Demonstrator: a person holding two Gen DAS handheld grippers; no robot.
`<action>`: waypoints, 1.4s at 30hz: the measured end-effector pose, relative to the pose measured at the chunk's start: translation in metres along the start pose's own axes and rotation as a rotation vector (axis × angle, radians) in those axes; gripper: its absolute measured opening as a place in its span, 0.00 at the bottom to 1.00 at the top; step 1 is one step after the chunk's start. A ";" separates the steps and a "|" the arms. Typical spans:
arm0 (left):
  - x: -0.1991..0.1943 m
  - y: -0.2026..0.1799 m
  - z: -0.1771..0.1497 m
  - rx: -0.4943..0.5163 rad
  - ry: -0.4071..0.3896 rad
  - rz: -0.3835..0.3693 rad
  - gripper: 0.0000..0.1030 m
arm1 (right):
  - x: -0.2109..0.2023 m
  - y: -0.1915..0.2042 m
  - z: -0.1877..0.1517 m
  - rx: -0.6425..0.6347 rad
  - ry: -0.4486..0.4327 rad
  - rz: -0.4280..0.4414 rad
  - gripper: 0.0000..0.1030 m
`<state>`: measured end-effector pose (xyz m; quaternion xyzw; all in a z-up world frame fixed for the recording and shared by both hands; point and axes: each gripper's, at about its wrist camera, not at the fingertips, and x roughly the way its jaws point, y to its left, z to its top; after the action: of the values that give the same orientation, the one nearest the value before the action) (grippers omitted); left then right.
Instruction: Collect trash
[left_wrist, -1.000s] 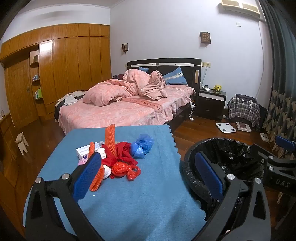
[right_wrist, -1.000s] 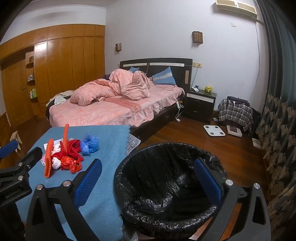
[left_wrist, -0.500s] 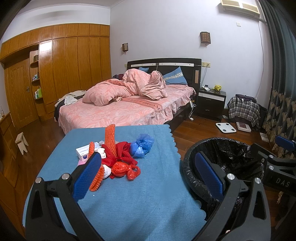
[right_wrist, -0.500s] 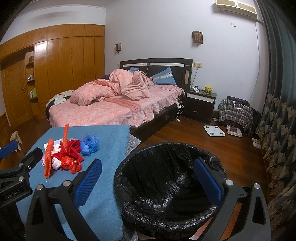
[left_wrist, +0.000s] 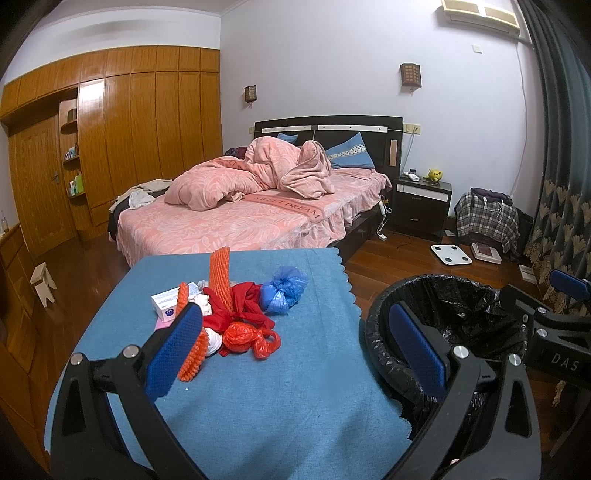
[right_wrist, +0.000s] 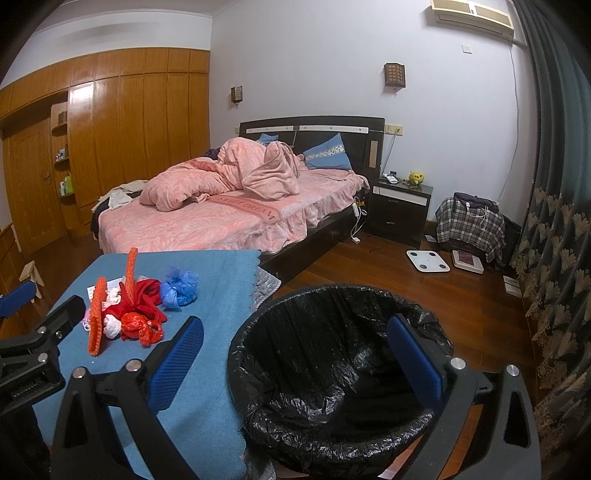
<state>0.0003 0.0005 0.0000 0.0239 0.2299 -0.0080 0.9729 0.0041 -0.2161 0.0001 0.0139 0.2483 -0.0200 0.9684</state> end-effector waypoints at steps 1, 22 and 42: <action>0.000 0.000 0.000 0.000 0.000 -0.001 0.95 | 0.000 0.000 0.000 0.000 0.000 0.000 0.94; 0.000 0.000 0.000 -0.001 0.003 -0.002 0.95 | 0.001 0.001 0.000 0.001 0.001 0.000 0.94; 0.000 0.000 0.000 -0.004 0.005 -0.002 0.95 | 0.003 0.002 -0.001 -0.001 0.001 0.002 0.94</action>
<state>0.0002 0.0006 -0.0001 0.0218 0.2324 -0.0086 0.9723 0.0067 -0.2143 -0.0019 0.0137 0.2490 -0.0190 0.9682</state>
